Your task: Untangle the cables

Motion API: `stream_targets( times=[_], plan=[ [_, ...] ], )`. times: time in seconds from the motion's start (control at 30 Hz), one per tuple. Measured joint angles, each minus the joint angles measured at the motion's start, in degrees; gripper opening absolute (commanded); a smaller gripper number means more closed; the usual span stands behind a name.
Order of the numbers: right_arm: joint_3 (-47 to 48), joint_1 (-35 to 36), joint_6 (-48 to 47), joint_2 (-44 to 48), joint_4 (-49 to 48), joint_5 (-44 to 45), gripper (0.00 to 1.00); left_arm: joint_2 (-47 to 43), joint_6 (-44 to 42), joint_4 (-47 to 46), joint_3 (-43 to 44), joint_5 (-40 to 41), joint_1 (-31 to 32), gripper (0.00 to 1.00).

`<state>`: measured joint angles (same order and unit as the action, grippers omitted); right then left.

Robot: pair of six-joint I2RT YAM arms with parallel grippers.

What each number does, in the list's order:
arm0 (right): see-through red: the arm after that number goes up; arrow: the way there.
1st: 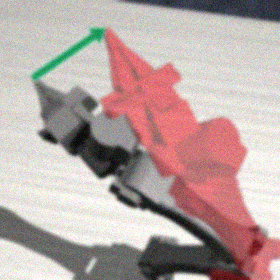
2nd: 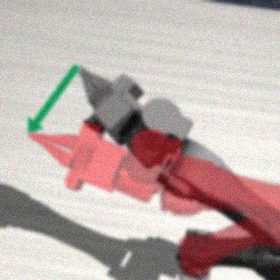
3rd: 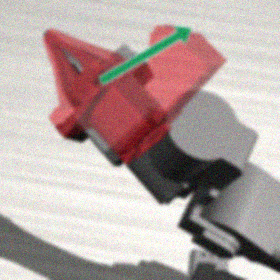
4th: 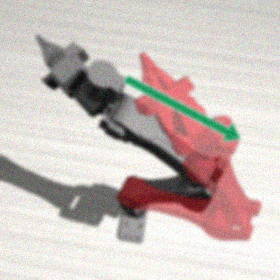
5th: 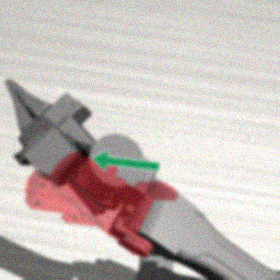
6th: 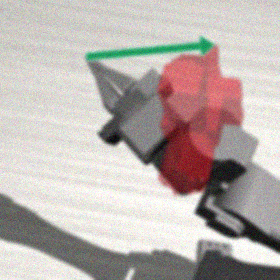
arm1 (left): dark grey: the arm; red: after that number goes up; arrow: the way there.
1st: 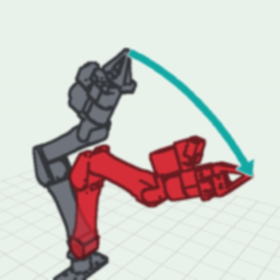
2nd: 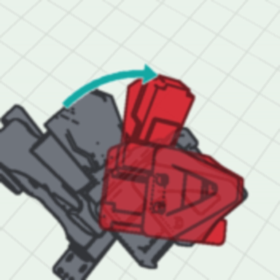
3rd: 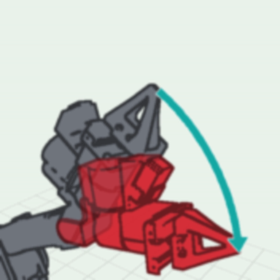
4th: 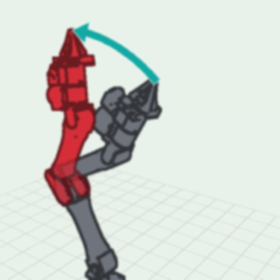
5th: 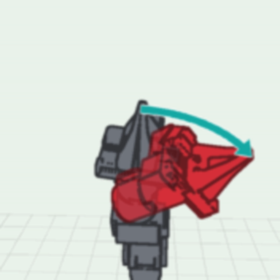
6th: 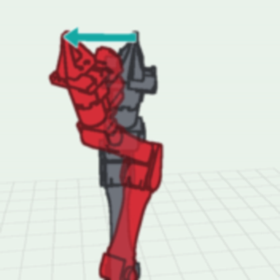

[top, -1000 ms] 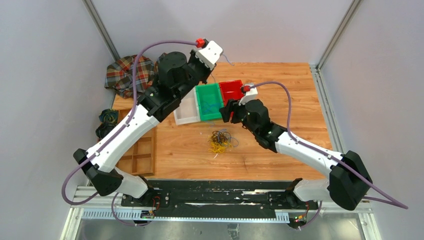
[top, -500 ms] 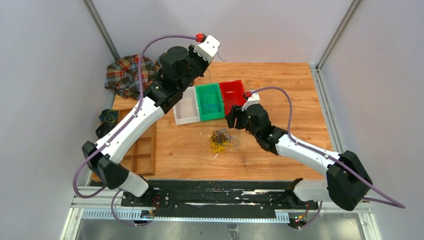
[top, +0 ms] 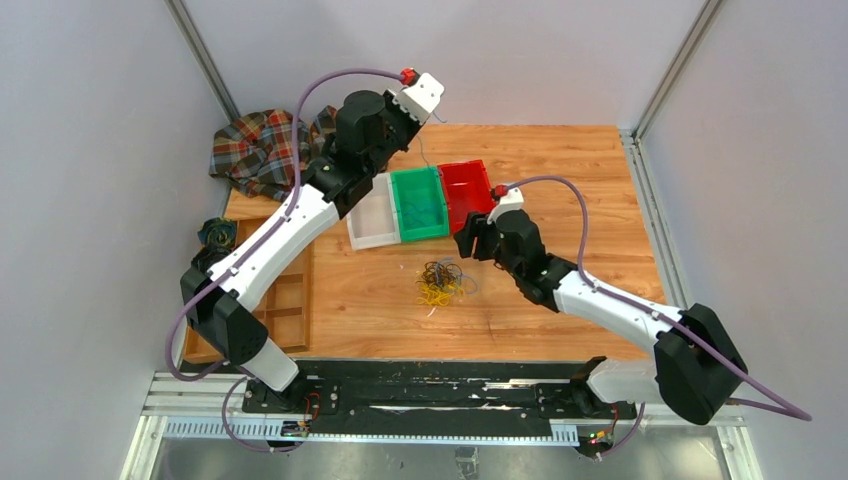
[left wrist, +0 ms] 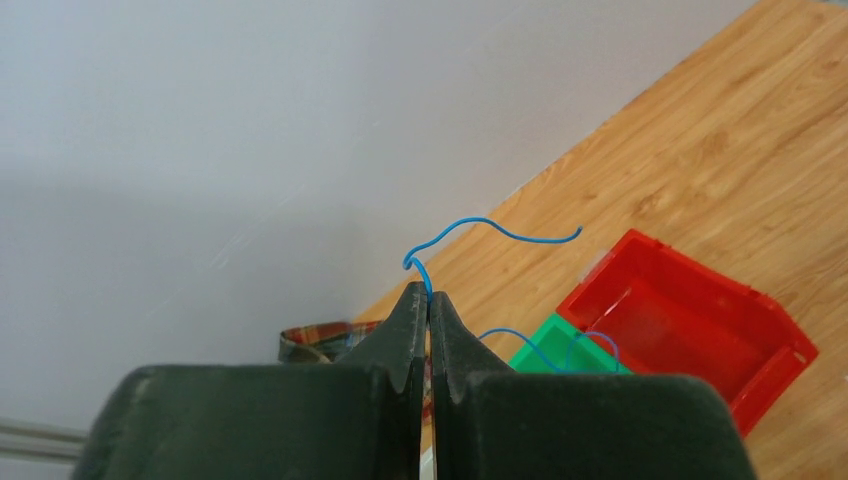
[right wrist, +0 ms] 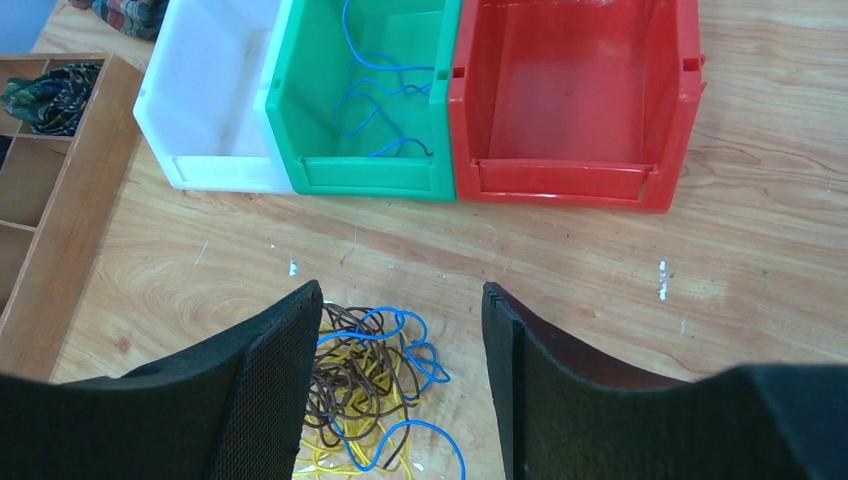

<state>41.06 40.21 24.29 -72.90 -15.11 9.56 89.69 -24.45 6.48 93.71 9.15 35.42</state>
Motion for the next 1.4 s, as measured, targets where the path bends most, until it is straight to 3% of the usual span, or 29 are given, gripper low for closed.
stream_targets(
  times=[0.53,0.8,1.03,1.4],
  plan=[
    [-2.47,-2.1,0.83,2.4,0.04,-0.04,0.59,2.49,-3.67,0.61,-5.68,-0.98,-1.64,0.0],
    [-3.8,-4.44,1.97,5.64,0.46,0.13,0.59,9.35,-3.21,6.32,-4.63,-0.98,-1.64,0.01],
    [-4.11,-6.84,2.62,7.34,0.76,0.37,0.58,11.28,-7.32,4.52,-10.47,-0.31,-1.64,0.0],
    [-4.22,-8.24,3.37,4.68,1.4,0.04,0.57,22.88,-9.66,2.54,-8.41,-1.99,-1.6,0.0]
  ],
)
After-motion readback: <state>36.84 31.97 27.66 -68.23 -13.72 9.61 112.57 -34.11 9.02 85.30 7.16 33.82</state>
